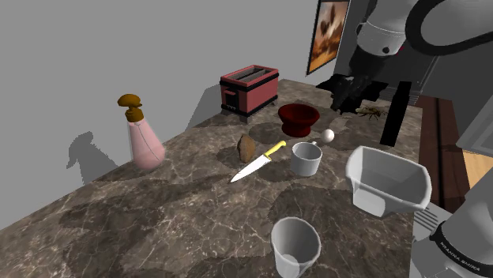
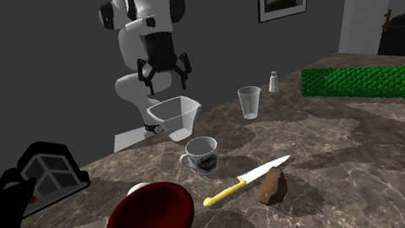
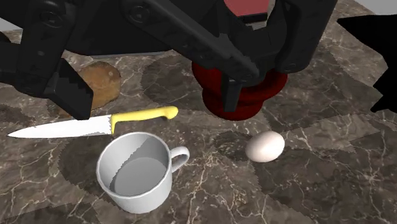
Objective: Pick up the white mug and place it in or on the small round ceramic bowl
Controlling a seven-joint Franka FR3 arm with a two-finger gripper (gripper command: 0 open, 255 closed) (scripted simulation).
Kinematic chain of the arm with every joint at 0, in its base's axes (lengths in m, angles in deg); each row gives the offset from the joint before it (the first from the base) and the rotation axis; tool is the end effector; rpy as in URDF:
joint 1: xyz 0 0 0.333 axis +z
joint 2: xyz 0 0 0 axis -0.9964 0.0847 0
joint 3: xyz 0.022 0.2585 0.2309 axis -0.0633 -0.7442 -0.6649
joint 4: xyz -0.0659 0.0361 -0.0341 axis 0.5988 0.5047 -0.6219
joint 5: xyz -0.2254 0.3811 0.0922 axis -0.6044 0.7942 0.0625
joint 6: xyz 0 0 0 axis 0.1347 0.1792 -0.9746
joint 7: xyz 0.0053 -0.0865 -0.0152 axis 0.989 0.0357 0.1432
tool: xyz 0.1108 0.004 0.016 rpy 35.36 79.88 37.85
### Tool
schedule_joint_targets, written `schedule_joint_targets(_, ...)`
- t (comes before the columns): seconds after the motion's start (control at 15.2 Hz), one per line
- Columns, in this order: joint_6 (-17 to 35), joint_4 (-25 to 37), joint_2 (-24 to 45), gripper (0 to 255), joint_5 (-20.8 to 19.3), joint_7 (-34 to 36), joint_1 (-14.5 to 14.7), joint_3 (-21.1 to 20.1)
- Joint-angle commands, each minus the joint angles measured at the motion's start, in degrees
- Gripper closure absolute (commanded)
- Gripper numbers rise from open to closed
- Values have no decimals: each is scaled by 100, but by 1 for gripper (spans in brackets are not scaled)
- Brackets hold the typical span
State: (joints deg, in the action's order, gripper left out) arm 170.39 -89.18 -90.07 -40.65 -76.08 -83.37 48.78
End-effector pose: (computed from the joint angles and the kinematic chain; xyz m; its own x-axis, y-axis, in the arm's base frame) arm 0.3897 0.0685 0.5528 0.9698 -0.0117 0.2437 -0.0310 -0.9966 0.0757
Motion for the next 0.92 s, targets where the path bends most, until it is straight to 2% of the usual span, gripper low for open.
schedule_joint_targets(0.0,389,-228,164,0,40,161,38,-143)
schedule_joint_targets(0.53,1879,-702,1233,0,55,914,104,-822)
schedule_joint_targets(0.86,2800,-726,2184,0,-223,1559,-21,-1332)
